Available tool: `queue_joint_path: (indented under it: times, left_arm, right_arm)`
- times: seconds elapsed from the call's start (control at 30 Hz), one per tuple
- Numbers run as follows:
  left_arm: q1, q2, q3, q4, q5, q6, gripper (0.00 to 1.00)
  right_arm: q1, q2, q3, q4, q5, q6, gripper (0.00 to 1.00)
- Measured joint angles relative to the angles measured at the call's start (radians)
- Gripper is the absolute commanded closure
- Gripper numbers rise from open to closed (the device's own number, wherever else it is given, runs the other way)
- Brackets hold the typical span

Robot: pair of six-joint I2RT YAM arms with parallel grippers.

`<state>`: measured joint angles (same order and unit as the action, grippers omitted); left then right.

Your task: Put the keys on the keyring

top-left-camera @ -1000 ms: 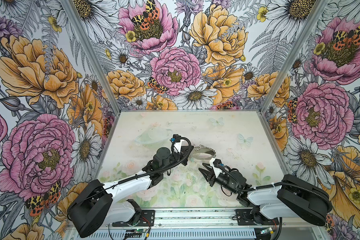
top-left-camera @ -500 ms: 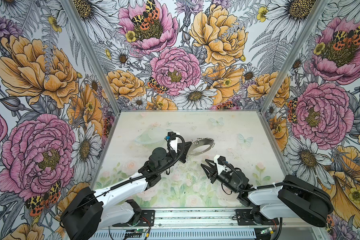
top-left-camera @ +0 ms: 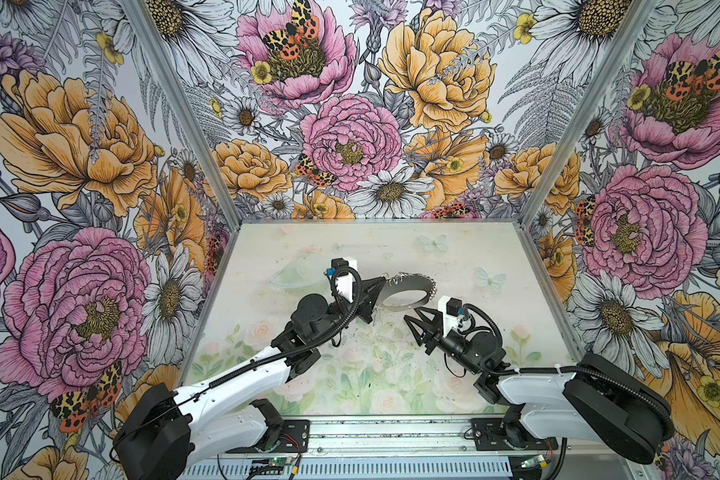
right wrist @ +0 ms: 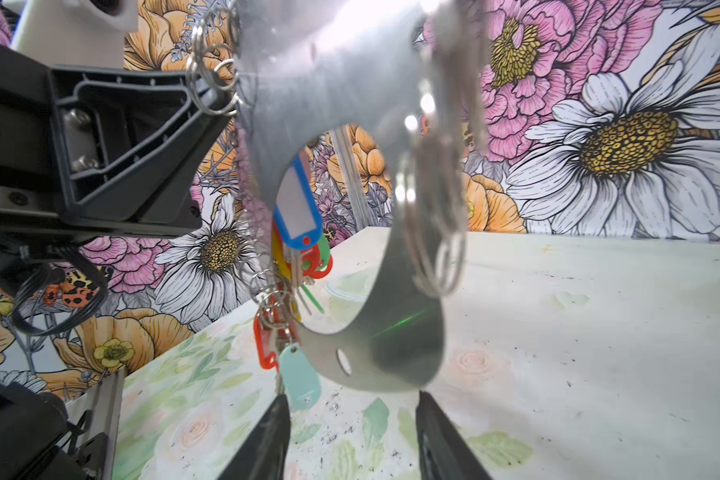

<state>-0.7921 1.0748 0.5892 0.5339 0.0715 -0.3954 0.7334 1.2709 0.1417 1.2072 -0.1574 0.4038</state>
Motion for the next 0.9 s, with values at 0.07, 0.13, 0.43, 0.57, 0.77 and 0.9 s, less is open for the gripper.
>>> queue_joint_path:
  times: [0.07, 0.13, 0.43, 0.57, 0.77, 0.9]
  left_arm:
    - [0.0, 0.0, 0.001, 0.0, 0.003, -0.002, 1.0]
    - [-0.001, 0.0, 0.001, 0.0, 0.004, -0.007, 1.0]
    - [-0.011, 0.0, 0.004, -0.001, 0.007, -0.025, 1.0]
    - [-0.011, 0.0, 0.015, -0.004, 0.007, -0.025, 1.0]
    - [-0.018, 0.0, 0.018, -0.005, 0.008, -0.026, 1.0]
    - [-0.021, 0.0, 0.018, -0.006, 0.008, -0.026, 1.0]
  right_arm:
    - [0.0, -0.01, 0.001, 0.003, -0.03, 0.004, 0.54]
    - [-0.001, -0.021, 0.004, 0.006, -0.047, 0.008, 0.56]
    - [-0.009, -0.02, 0.013, 0.019, -0.05, 0.008, 0.59]
    - [-0.009, 0.005, 0.013, 0.021, -0.05, 0.008, 0.58]
    - [-0.024, 0.006, 0.013, 0.026, -0.047, 0.016, 0.57]
    - [-0.037, -0.01, 0.013, 0.026, -0.05, 0.031, 0.56]
